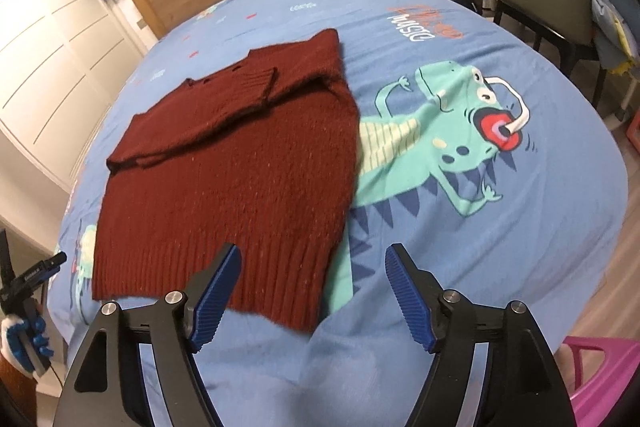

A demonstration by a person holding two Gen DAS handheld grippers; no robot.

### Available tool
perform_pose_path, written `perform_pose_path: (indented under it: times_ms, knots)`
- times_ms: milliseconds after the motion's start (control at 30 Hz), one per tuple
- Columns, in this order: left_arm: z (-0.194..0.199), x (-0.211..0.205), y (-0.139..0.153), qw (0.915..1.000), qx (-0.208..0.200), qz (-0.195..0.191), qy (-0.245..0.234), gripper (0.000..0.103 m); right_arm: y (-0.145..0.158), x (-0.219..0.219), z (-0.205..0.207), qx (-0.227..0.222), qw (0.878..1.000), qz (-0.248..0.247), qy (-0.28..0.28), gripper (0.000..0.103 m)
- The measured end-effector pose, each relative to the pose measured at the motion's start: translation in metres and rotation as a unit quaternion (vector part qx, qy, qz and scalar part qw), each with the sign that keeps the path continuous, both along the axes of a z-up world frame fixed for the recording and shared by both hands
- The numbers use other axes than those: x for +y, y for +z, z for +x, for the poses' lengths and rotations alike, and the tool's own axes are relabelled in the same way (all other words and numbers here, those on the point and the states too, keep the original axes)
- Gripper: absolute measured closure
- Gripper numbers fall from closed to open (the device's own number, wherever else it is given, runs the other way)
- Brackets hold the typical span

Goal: Fold small clothes
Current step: 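Grasp the sweater side edge with the left gripper and fold it inward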

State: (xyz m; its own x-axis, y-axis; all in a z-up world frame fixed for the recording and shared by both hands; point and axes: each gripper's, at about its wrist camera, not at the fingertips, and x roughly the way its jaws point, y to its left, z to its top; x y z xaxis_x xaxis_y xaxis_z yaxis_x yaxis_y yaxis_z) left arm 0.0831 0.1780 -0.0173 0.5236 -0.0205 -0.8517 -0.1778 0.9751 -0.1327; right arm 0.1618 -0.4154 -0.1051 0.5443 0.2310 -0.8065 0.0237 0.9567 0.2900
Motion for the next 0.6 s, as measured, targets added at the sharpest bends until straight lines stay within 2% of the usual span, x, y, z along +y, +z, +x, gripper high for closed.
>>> perform_pose_path:
  times_ms: [300, 600]
  knots:
    - [-0.007, -0.017, -0.016, 0.9998, -0.001, 0.000, -0.018, 0.038, -0.001, 0.007, -0.002, 0.009, 1.000, -0.006, -0.007, 0.025]
    - [0.002, -0.020, -0.027, 0.9996, 0.009, -0.007, -0.025, 0.038, -0.033, 0.008, 0.011, 0.053, 0.999, 0.001, -0.012, 0.024]
